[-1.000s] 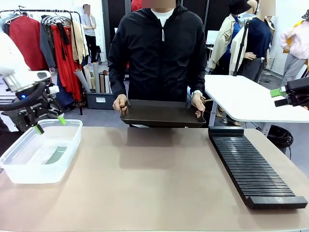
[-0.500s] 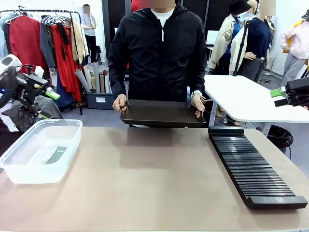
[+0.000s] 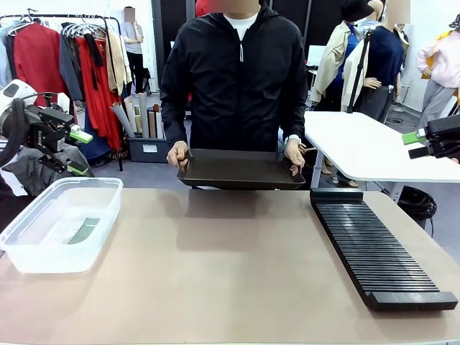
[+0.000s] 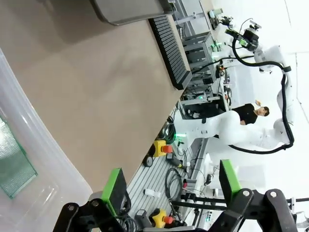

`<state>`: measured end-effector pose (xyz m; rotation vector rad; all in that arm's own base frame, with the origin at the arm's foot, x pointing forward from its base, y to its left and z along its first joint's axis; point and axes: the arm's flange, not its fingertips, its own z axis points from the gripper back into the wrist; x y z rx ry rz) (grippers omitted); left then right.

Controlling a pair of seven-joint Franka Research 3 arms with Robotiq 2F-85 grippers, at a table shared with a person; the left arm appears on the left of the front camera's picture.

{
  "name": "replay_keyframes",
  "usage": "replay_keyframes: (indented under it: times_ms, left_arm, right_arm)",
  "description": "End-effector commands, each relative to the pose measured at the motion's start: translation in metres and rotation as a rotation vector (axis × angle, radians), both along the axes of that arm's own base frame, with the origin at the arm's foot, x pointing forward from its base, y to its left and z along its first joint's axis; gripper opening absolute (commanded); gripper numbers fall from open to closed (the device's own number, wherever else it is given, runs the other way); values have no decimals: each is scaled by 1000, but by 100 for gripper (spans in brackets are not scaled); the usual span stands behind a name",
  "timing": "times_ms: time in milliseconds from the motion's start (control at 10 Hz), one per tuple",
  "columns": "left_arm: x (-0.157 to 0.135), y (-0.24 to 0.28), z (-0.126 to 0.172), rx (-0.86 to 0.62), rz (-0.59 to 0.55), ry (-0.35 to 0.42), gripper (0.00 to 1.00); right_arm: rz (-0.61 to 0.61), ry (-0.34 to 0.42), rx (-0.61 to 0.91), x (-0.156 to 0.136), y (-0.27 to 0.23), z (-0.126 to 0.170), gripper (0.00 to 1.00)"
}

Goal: Sort PCBs into racks and boxes based on the side picked up.
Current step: If the short side of the Blank PCB is picked up, insert it into the PCB Rack ; if the long side is picked up, place it in the Organizing box.

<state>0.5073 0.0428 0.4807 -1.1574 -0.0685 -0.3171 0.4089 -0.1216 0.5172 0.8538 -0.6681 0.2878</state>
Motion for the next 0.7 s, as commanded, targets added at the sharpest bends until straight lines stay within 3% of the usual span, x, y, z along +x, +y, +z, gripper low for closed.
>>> replay_keyframes:
  times_ms: [0, 600]
  left_arm:
    - [0, -1, -3, -6, -10, 18, 100]
    - [0, -1, -3, -6, -10, 18, 100]
  right_arm:
    - [-2, -3, 20, 1, 2, 3, 100]
    - [-2, -3, 20, 1, 2, 3, 100]
